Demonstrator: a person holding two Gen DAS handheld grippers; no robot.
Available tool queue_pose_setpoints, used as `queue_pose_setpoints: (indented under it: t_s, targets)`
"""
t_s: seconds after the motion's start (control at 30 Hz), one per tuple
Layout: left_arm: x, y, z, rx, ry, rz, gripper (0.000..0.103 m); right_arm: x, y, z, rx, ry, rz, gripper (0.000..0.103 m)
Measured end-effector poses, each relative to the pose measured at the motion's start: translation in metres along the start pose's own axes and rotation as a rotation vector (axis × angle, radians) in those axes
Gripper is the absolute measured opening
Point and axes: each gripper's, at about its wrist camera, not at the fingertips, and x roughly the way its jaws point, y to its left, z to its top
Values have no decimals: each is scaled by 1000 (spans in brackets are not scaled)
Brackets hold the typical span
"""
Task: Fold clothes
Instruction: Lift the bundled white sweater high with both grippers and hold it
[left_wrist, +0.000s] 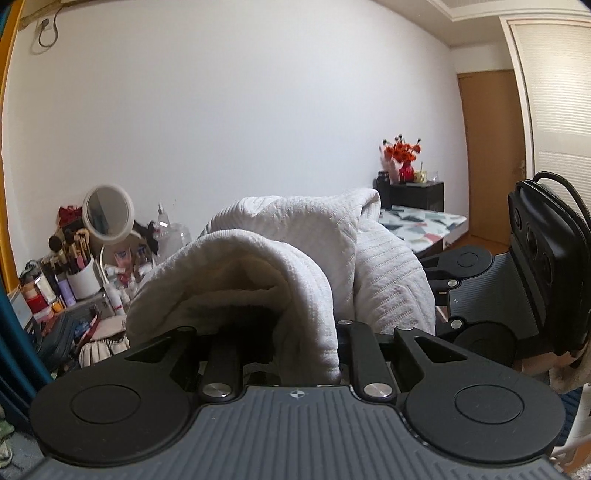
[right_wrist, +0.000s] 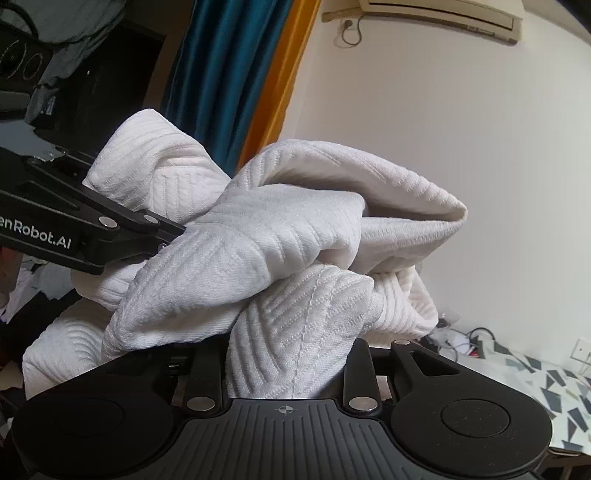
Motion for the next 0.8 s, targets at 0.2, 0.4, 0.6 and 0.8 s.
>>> queue_pose_setpoints:
  t_s: [0.2, 0.4, 0.6, 0.8]
  targets:
    - [-2, 6, 13, 25, -59, -23, 19, -1, -6, 14, 9, 6, -36, 27]
    - [-7, 18, 21, 42, -108, -40, 19, 2, 1, 23, 22, -17, -40, 27]
    - [-21, 50, 21, 21, -146, -13, 19, 28, 20, 38, 5, -50, -7, 27]
    - [-40, 110, -8, -51, -103, 84, 19, 91, 76, 38, -17, -20, 110, 27]
